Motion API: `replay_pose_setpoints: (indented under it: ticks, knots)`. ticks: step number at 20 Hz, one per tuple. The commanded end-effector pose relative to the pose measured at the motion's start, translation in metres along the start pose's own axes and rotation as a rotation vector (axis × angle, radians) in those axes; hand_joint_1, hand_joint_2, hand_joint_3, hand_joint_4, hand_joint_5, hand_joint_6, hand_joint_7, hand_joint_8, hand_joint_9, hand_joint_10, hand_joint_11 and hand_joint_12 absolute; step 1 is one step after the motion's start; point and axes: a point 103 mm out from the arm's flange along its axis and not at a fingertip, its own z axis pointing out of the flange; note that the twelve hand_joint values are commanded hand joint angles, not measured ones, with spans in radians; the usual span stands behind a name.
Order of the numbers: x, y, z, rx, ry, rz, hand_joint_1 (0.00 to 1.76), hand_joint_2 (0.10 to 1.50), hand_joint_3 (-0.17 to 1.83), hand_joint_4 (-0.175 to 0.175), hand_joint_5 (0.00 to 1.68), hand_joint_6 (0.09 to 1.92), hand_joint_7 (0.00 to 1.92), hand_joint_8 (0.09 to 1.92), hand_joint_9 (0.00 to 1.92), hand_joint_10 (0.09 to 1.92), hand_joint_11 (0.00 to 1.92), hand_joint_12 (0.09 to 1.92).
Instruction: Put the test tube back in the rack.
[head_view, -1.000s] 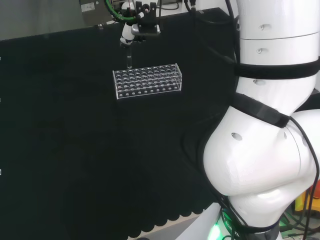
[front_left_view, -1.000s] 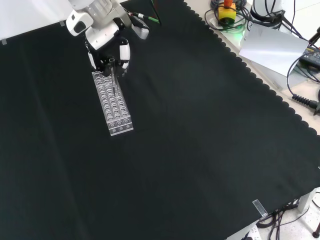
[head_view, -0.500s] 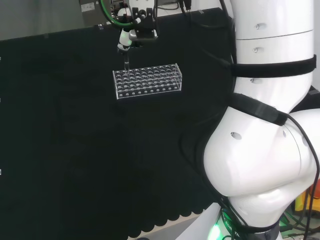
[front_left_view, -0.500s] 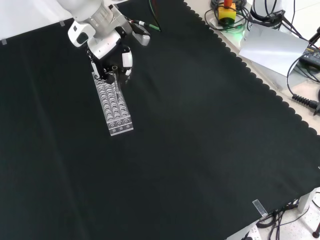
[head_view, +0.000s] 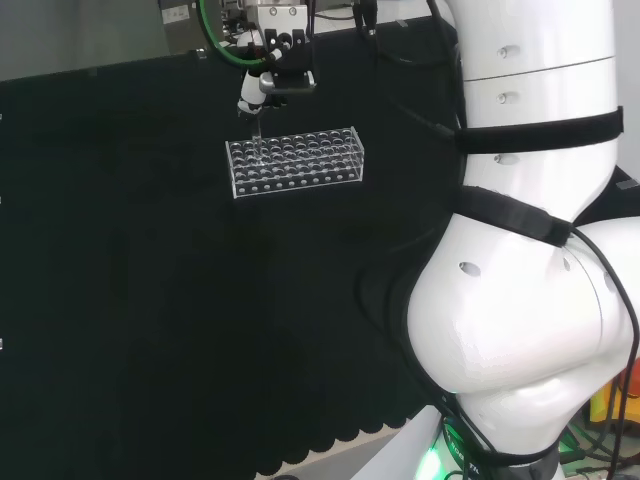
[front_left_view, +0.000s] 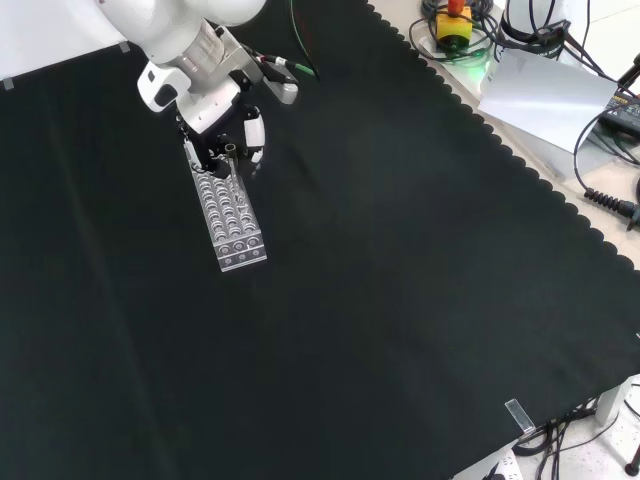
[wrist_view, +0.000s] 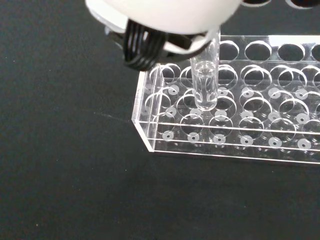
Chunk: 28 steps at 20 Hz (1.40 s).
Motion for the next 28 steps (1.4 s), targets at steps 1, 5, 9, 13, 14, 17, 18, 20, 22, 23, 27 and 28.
replay_pose_setpoints:
  ticks: [1,5,9,13,14,17,18,20,22,23,27,28]
  knots:
    - [-0.003,0.002,0.002,0.001,0.020,-0.003,1.22,0.66,0.65,-0.175,1.28,0.64,1.69,0.55,1.58,0.53,1.23,0.89]
    - [0.001,0.004,-0.002,-0.003,0.021,-0.009,1.22,0.66,0.65,-0.175,1.28,0.64,1.69,0.55,1.58,0.53,1.23,0.90]
    - [0.004,0.003,-0.011,-0.019,0.027,-0.002,1.22,0.66,0.65,-0.175,1.28,0.64,1.69,0.55,1.58,0.53,1.23,0.90]
    - [0.008,0.000,-0.013,-0.020,0.028,-0.011,1.22,0.66,0.65,-0.175,1.28,0.64,1.69,0.55,1.58,0.53,1.23,0.90]
    - [0.009,-0.001,-0.012,-0.018,0.029,-0.013,1.22,0.66,0.65,-0.175,1.28,0.64,1.69,0.55,1.58,0.53,1.23,0.90]
    - [0.010,-0.002,-0.007,-0.008,0.035,-0.012,1.22,0.66,0.65,-0.175,1.28,0.64,1.69,0.55,1.58,0.53,1.23,0.90]
    - [0.010,-0.002,-0.006,-0.006,0.039,-0.012,1.22,0.66,0.65,-0.175,1.28,0.64,1.69,0.55,1.58,0.53,1.23,0.90]
    - [0.011,-0.002,-0.003,-0.001,0.044,-0.014,1.22,0.66,0.65,-0.175,1.28,0.64,1.69,0.55,1.58,0.53,1.23,0.90]
    - [0.013,-0.001,-0.001,0.001,0.048,-0.014,1.22,0.66,0.65,-0.175,1.28,0.64,1.69,0.55,1.58,0.53,1.23,0.90]
    - [0.013,0.000,0.000,0.003,0.051,-0.015,1.22,0.66,0.65,-0.175,1.28,0.64,1.69,0.55,1.58,0.53,1.23,0.90]
    - [0.010,0.000,0.000,0.008,0.064,-0.025,1.22,0.66,0.65,-0.175,1.28,0.64,1.69,0.55,1.58,0.53,1.23,0.90]
    - [0.010,0.001,0.001,0.008,0.063,-0.025,1.22,0.66,0.65,-0.175,1.28,0.64,1.69,0.55,1.58,0.53,1.23,0.90]
